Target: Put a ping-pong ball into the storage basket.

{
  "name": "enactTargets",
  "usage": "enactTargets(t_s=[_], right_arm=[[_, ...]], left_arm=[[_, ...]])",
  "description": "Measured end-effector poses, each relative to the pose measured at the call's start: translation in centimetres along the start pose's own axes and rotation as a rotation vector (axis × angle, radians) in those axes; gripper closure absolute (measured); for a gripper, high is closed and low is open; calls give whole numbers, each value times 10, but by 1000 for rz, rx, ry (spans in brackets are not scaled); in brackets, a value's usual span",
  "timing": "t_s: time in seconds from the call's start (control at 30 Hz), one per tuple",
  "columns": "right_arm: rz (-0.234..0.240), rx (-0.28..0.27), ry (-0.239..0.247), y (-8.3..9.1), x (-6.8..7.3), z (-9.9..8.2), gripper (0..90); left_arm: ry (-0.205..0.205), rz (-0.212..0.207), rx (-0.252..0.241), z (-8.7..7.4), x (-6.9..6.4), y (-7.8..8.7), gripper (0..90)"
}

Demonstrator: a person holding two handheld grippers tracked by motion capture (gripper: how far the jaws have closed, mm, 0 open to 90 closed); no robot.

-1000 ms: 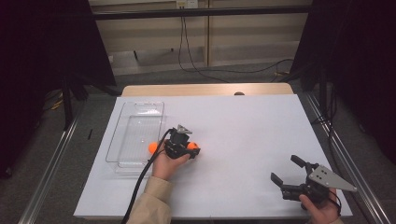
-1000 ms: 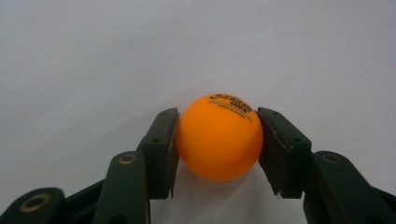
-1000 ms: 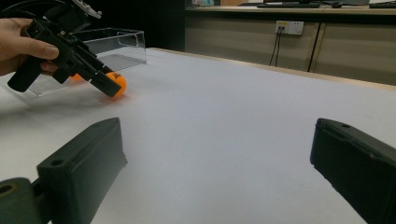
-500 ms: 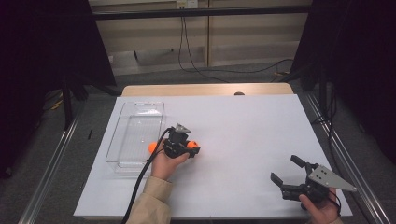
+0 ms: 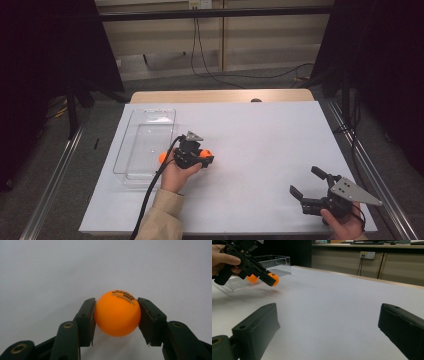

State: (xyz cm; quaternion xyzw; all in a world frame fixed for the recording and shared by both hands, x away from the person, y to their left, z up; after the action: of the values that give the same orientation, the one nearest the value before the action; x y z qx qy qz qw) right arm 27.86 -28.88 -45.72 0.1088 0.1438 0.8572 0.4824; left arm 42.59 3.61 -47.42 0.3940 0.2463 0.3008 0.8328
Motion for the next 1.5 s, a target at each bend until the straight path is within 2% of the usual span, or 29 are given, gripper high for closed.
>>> enactTargets(t_s=[0.3, 0.67, 1.5], right_arm=[[4, 2, -1, -1, 0, 0, 29], [1, 0, 1, 0, 0, 0, 29], [2, -1, 2, 0, 0, 0, 29]], left_arm=[[7, -4, -10, 1, 1, 4, 509], [20, -17, -49, 5, 0, 13, 509], [32, -18, -66, 7, 0, 21, 510]])
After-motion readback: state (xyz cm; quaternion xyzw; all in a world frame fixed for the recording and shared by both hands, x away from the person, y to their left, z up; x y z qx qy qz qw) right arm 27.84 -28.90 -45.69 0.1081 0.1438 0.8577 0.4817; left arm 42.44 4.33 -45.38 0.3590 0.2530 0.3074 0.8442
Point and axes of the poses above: each handheld gripper's, and its own axes: y roughly backward along the jaws, z roughly out of its top, x roughly to its left, the point moved 6 cm from there along -y, roughly forward along the jaws, and after that the axes turned 7 degrees about x, right-handed, at the moved point
